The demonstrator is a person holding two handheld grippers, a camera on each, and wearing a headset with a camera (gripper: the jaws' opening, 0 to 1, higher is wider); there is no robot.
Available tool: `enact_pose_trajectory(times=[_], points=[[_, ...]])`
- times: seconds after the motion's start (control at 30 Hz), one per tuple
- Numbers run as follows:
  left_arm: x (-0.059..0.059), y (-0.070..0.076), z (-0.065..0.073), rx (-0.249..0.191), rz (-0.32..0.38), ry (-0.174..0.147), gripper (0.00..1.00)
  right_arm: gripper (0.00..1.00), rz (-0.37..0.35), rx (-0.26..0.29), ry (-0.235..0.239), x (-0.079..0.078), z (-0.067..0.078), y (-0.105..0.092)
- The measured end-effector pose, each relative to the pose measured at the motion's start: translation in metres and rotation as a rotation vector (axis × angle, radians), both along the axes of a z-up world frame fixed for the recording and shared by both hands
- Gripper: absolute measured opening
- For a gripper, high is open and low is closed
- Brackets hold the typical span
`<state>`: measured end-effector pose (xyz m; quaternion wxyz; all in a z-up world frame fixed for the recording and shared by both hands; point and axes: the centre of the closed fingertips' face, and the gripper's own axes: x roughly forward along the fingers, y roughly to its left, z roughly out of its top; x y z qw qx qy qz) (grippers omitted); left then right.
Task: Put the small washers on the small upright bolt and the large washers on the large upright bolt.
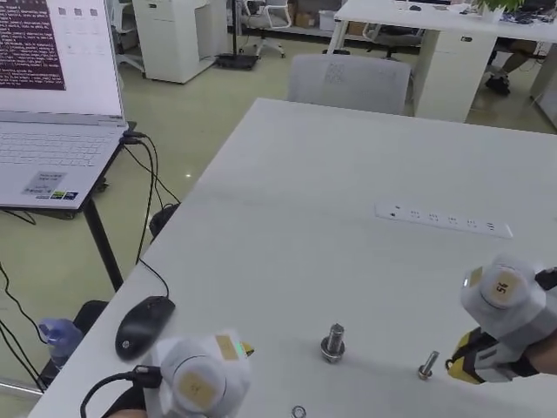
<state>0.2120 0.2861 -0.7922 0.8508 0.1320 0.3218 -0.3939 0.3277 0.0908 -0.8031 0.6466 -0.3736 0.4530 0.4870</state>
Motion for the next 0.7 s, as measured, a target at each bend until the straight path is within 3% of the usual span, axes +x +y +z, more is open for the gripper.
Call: enact_pose_trajectory(times=[0.3,0.7], points=[[0.000,0.003,-0.005,0.017,0.001,0.014,0.99,0.13,0.001,0.005,-0.019,0.013,0.003,0.012],[-0.001,0.005,-0.006,0.019,0.004,0.019,0.99,0.13,0.023,-0.025,-0.009,0.016,-0.010,0.016]])
